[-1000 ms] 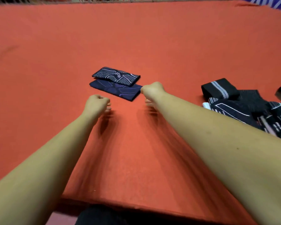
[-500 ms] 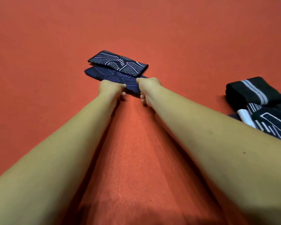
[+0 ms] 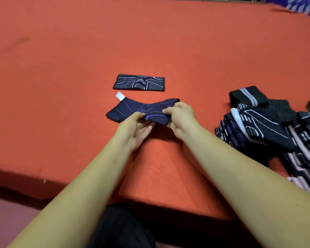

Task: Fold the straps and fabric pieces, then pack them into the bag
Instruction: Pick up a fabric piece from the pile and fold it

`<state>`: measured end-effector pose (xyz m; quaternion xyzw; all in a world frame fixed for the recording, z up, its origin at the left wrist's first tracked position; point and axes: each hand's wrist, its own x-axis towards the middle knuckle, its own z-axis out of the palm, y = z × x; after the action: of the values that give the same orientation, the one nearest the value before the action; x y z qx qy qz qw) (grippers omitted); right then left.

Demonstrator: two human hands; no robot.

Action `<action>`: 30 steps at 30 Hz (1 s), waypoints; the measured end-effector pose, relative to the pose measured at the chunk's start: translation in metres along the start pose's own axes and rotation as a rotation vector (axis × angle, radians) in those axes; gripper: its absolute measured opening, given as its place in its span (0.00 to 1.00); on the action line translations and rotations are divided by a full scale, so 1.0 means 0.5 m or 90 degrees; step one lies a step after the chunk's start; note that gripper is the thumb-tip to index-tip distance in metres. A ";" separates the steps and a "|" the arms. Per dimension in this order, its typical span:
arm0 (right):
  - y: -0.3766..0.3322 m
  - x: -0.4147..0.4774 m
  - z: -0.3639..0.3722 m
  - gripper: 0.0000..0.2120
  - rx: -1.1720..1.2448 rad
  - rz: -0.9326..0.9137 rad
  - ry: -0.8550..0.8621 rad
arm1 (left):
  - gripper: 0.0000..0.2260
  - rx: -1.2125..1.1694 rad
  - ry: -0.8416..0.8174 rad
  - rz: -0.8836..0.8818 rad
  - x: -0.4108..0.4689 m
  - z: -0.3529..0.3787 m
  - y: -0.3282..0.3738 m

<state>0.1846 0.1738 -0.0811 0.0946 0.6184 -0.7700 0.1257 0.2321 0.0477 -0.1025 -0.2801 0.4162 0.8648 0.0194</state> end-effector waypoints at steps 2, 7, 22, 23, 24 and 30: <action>-0.010 -0.052 -0.025 0.14 0.027 0.014 -0.058 | 0.06 -0.118 -0.012 -0.021 -0.025 -0.014 -0.004; -0.012 -0.157 -0.109 0.12 0.028 0.087 -0.153 | 0.14 -0.203 0.080 0.028 -0.062 -0.048 -0.026; 0.139 -0.216 -0.251 0.11 -0.367 -0.214 0.039 | 0.22 0.551 -0.036 0.445 -0.204 -0.076 -0.165; 0.136 -0.216 -0.250 0.11 -0.375 -0.217 0.040 | 0.23 0.593 -0.065 0.468 -0.207 -0.067 -0.169; 0.137 -0.210 -0.250 0.12 -0.379 -0.216 0.050 | 0.23 0.646 -0.098 0.490 -0.207 -0.059 -0.173; 0.137 -0.191 -0.249 0.24 -0.304 -0.125 0.066 | 0.26 1.014 -0.260 0.554 -0.153 -0.074 -0.212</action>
<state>0.2956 0.2887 -0.1431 0.0410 0.7945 -0.6048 0.0372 0.3420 0.1054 -0.1578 0.1540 0.9441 0.2875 -0.0472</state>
